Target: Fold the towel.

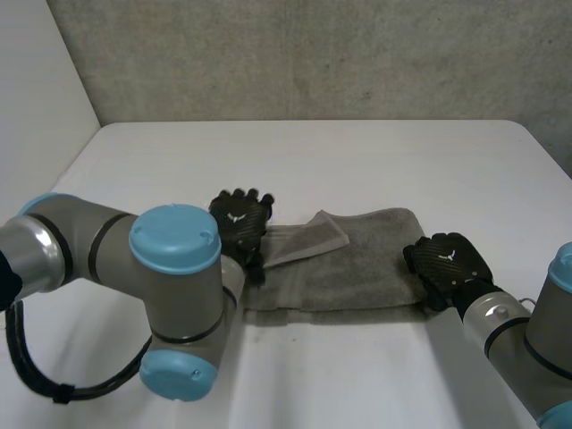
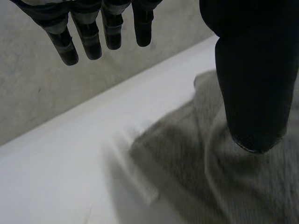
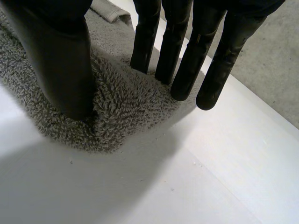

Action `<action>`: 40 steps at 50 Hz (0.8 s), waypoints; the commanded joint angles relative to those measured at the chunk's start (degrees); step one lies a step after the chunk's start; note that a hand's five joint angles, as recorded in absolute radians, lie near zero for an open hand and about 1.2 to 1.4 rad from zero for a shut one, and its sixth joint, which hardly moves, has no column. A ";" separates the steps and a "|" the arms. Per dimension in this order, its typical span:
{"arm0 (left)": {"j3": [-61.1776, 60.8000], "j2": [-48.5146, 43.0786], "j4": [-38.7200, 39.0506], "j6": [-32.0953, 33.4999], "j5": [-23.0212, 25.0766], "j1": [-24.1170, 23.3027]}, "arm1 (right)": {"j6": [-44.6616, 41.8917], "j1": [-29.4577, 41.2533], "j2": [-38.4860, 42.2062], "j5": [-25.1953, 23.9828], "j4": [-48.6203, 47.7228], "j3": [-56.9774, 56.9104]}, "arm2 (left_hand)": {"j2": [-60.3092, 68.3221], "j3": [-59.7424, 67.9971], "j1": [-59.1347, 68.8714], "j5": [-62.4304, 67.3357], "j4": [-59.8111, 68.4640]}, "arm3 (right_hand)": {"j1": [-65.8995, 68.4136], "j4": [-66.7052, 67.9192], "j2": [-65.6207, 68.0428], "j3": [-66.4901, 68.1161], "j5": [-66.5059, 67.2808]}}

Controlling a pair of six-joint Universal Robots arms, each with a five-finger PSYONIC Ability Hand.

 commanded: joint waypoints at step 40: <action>29.89 -22.50 -4.32 3.57 -0.64 8.86 | -1.91 0.00 2.11 0.04 0.01 -0.37 | 7.94 7.92 7.63 7.32 7.91 | 2.81 2.83 2.76 2.75 3.36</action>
